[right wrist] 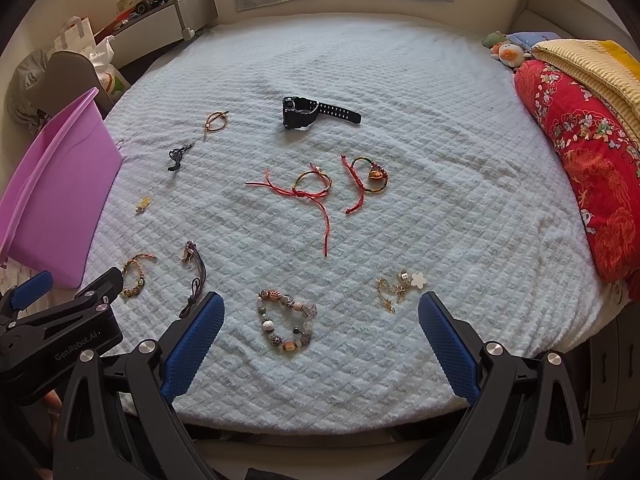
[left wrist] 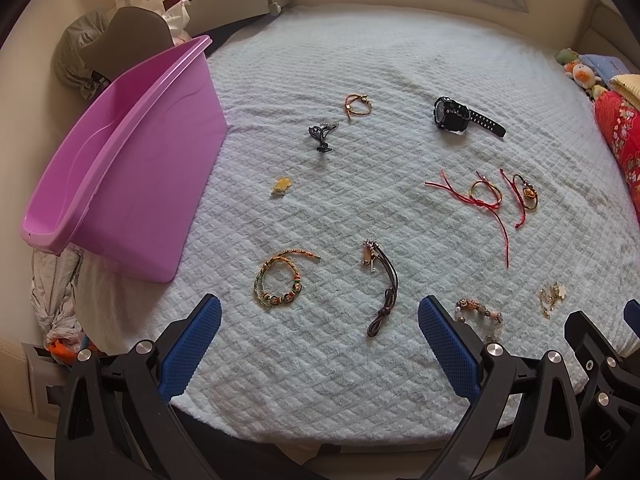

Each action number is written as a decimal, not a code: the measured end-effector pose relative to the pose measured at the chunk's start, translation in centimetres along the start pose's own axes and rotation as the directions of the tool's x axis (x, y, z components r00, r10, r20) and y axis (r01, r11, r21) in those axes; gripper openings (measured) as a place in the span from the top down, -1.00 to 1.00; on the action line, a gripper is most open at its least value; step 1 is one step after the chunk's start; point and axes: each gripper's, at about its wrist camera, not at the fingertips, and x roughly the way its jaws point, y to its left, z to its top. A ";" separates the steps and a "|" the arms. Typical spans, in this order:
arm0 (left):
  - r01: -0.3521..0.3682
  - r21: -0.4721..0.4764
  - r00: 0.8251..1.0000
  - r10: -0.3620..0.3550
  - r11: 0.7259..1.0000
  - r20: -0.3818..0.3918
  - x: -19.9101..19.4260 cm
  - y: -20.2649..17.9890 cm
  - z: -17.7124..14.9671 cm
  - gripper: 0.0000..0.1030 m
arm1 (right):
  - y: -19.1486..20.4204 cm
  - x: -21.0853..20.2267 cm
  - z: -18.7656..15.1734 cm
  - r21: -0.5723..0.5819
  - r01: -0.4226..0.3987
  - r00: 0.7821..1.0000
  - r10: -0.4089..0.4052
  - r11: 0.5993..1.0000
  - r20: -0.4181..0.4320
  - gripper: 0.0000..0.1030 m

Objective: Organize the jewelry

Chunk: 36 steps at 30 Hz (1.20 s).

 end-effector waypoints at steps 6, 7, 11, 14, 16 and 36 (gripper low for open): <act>-0.001 0.001 1.000 0.001 1.000 0.000 0.0 0.0 0.0 -0.88 | 0.0 0.1 0.1 0.000 0.000 1.000 0.000 1.000 0.000 -0.81; -0.002 0.001 1.000 0.002 1.000 0.000 0.0 0.0 0.0 -0.88 | -0.1 0.0 0.1 -0.001 -0.001 1.000 0.001 1.000 0.000 -0.81; -0.002 0.002 1.000 0.002 1.000 0.000 0.0 0.0 0.0 -0.88 | 0.0 0.0 -0.1 0.000 -0.003 1.000 0.003 1.000 -0.001 -0.81; -0.002 0.001 1.000 0.002 1.000 0.001 0.0 0.0 0.0 -0.88 | -0.1 0.0 0.0 0.000 -0.002 1.000 0.002 1.000 -0.001 -0.81; -0.002 0.001 1.000 0.002 1.000 0.000 0.0 0.0 -0.1 -0.88 | 0.0 0.0 -0.1 0.001 -0.003 1.000 0.003 1.000 -0.001 -0.81; -0.004 -0.003 1.000 0.004 1.000 -0.004 0.3 0.4 -0.4 -0.88 | 0.1 0.2 -0.4 0.001 -0.007 1.000 0.007 1.000 -0.006 -0.81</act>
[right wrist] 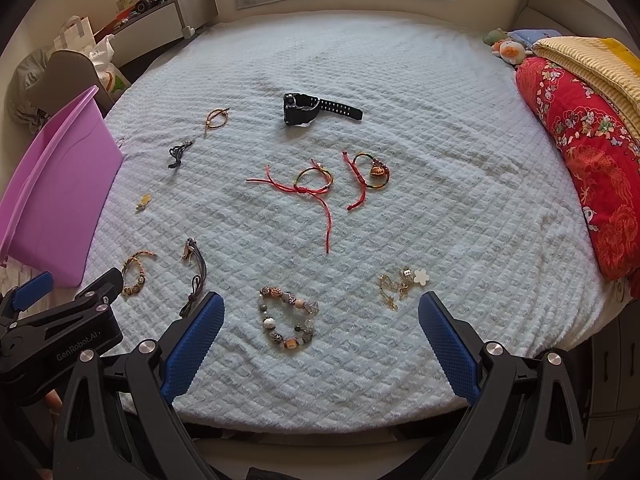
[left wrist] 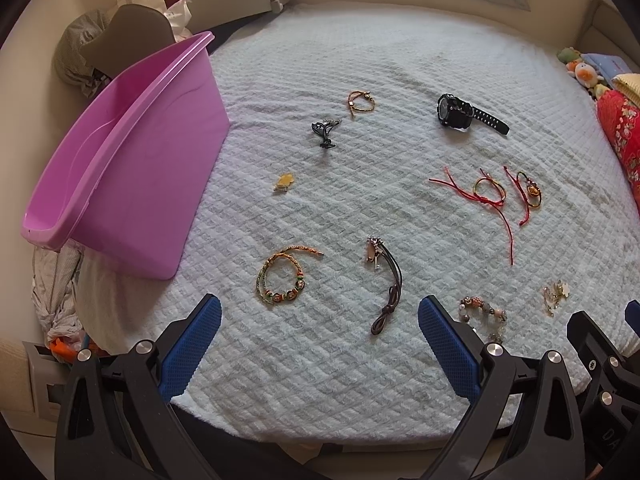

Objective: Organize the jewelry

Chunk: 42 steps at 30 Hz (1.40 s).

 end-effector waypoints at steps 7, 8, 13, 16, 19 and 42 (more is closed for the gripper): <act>-0.004 -0.001 1.000 0.004 1.000 -0.011 0.4 0.0 -0.3 -0.88 | -0.3 0.1 -0.2 -0.005 -0.013 1.000 0.013 1.000 0.003 -0.81; -0.005 -0.002 1.000 0.005 1.000 -0.012 0.5 0.0 -0.4 -0.88 | -0.3 0.2 -0.3 -0.009 -0.015 1.000 0.015 1.000 0.005 -0.81; 0.002 -0.026 1.000 -0.003 1.000 -0.020 1.0 0.4 -0.6 -0.88 | -0.8 0.8 -0.8 -0.012 -0.029 1.000 0.029 1.000 -0.006 -0.81; 0.003 -0.029 1.000 -0.004 1.000 -0.030 1.5 0.5 -0.9 -0.88 | -1.4 1.5 -1.1 -0.009 -0.029 0.999 0.029 1.000 -0.023 -0.81; 0.010 -0.034 0.999 -0.011 0.999 -0.050 2.4 0.8 -1.5 -0.88 | -2.1 2.4 -1.5 -0.009 -0.025 0.999 0.024 1.000 -0.046 -0.81; 0.078 0.012 0.994 -0.077 0.997 -0.072 8.4 -0.7 -4.7 -0.88 | -3.1 9.5 -4.7 0.015 -0.161 0.978 0.162 0.987 -0.128 -0.81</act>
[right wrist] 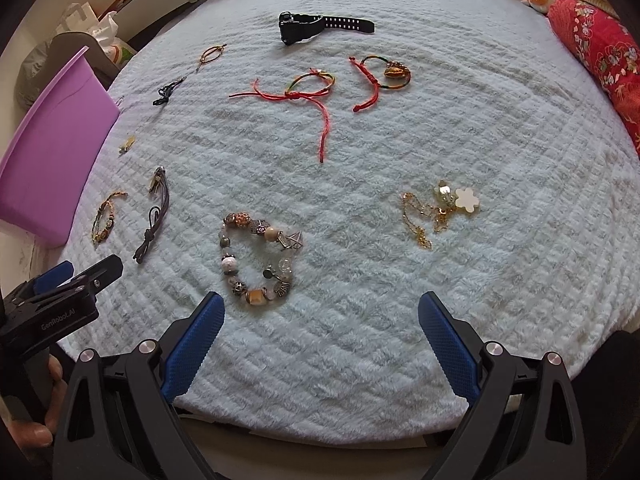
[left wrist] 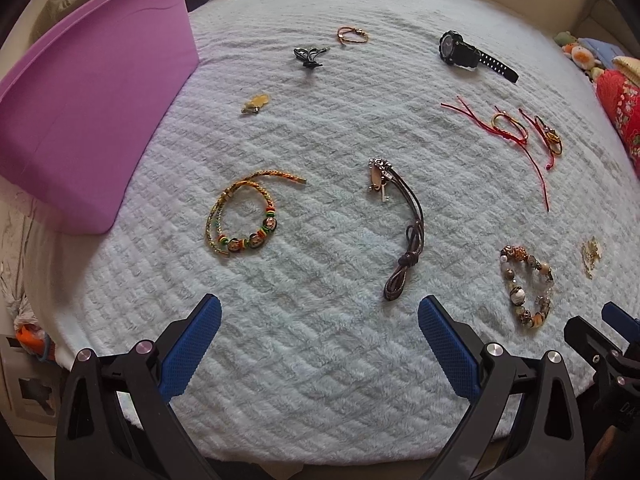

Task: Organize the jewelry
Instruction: 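Grasp the brown cord necklace with the left tool while the right tool grasps the beaded bracelet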

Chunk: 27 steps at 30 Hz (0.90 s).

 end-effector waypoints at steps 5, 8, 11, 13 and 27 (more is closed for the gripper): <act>-0.006 0.027 1.000 0.006 1.000 0.004 0.7 -0.9 0.1 -0.88 | 0.5 1.2 0.1 -0.025 0.012 1.000 -0.012 1.000 -0.003 -0.81; -0.007 0.042 1.000 0.007 0.999 0.002 1.2 -1.3 0.1 -0.88 | 0.4 1.6 -0.1 -0.025 0.007 1.000 -0.007 1.000 -0.008 -0.81; 0.003 0.049 1.000 -0.002 0.999 -0.010 1.8 -1.6 0.2 -0.88 | 0.6 2.1 0.0 -0.025 -0.006 1.000 0.005 1.000 -0.015 -0.81; -0.005 0.060 1.000 0.005 0.998 -0.009 2.1 -1.8 0.4 -0.88 | 1.0 2.4 0.1 -0.040 -0.001 1.000 0.001 0.999 -0.018 -0.81; 0.014 0.065 1.000 -0.013 0.998 -0.019 4.3 -2.6 1.6 -0.88 | 2.6 4.6 1.2 -0.095 0.034 0.999 -0.036 0.995 -0.021 -0.80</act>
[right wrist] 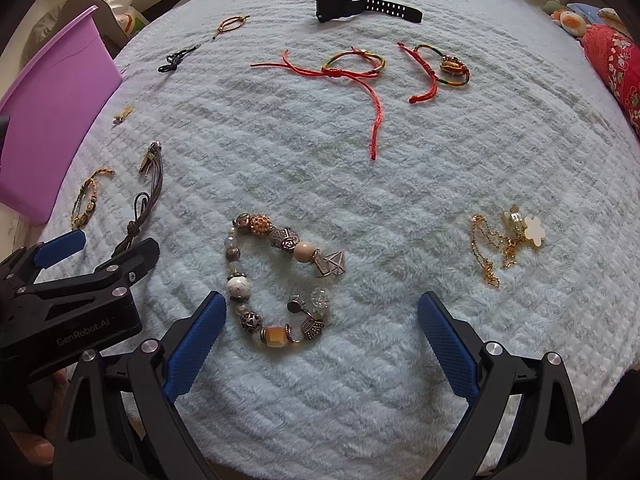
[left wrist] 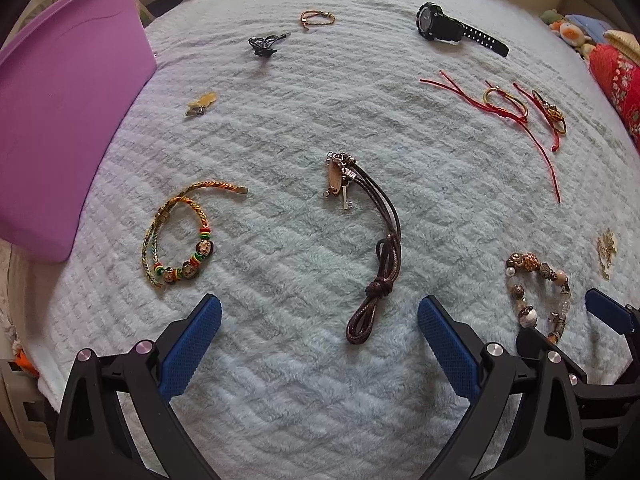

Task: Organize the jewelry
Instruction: 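Grasp the brown cord necklace with the left tool while the right tool grasps the beaded bracelet, then carry the brown cord necklace and beaded bracelet over the pink tub with both tools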

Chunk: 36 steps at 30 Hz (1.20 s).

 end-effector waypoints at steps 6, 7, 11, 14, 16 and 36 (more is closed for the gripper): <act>0.008 -0.006 1.000 -0.008 1.000 -0.004 1.0 0.1 0.4 -0.89 | 0.1 0.3 0.0 -0.014 0.015 1.000 -0.015 1.000 0.009 -0.80; 0.011 -0.010 1.000 -0.011 1.000 -0.003 1.2 0.2 0.5 -0.90 | 0.1 0.4 0.0 -0.013 0.018 1.000 -0.018 1.000 0.011 -0.80; 0.030 -0.029 1.000 -0.030 0.999 0.005 1.5 0.6 0.5 -0.90 | 0.2 0.5 -0.1 -0.005 0.031 0.999 -0.031 0.999 0.024 -0.80; 0.021 -0.035 1.000 -0.021 0.999 0.020 1.6 0.5 0.4 -0.90 | 0.9 0.7 -0.2 -0.032 0.070 0.997 -0.069 0.997 0.034 -0.79; 0.012 -0.029 0.999 -0.011 1.000 0.036 1.5 0.3 0.3 -0.90 | 1.0 0.7 -0.3 -0.029 0.080 0.996 -0.079 0.996 0.042 -0.79; 0.144 -0.041 0.989 -0.143 0.989 0.021 -0.4 -0.1 0.6 0.75 | 1.0 -1.2 -0.3 -0.054 -0.060 0.997 0.063 0.997 0.044 0.77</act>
